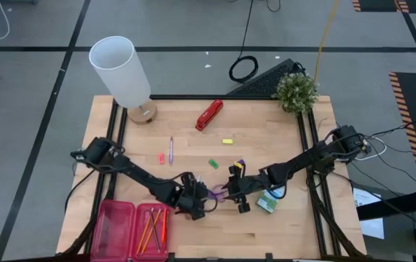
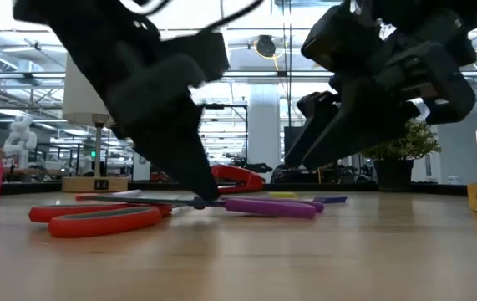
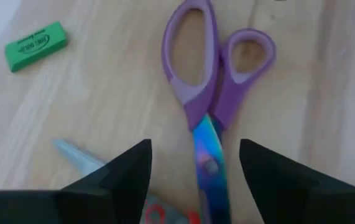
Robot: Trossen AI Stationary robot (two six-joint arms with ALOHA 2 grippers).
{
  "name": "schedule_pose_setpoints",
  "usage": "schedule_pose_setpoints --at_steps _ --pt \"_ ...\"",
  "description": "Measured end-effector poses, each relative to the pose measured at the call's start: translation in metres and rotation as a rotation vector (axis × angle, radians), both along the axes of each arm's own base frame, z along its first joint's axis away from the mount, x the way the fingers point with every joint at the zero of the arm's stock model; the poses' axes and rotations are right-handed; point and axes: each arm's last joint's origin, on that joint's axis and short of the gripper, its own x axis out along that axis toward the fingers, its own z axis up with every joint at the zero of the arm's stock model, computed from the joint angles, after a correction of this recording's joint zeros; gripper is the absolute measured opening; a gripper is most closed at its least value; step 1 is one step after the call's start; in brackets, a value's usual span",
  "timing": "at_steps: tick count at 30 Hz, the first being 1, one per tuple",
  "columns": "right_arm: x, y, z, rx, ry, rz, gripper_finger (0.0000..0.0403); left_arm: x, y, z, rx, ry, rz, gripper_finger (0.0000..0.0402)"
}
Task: Pack school essentials
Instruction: Put the purple scissors into the red supply box
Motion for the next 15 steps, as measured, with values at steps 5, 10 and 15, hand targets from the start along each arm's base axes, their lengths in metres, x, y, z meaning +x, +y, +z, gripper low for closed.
schedule_pose_setpoints --at_steps 5,10,15 --pt "0.0 -0.001 0.0 -0.012 0.0 0.009 0.0175 0.005 0.006 -0.012 0.01 0.027 0.002 0.0248" --pt "0.0 -0.001 0.0 -0.017 0.002 0.012 0.0175 0.007 0.008 -0.015 -0.013 0.044 -0.007 0.0218" --pt "-0.002 -0.001 0.0 -0.023 0.017 0.014 0.017 0.007 0.008 -0.016 -0.018 0.043 -0.013 0.0145"
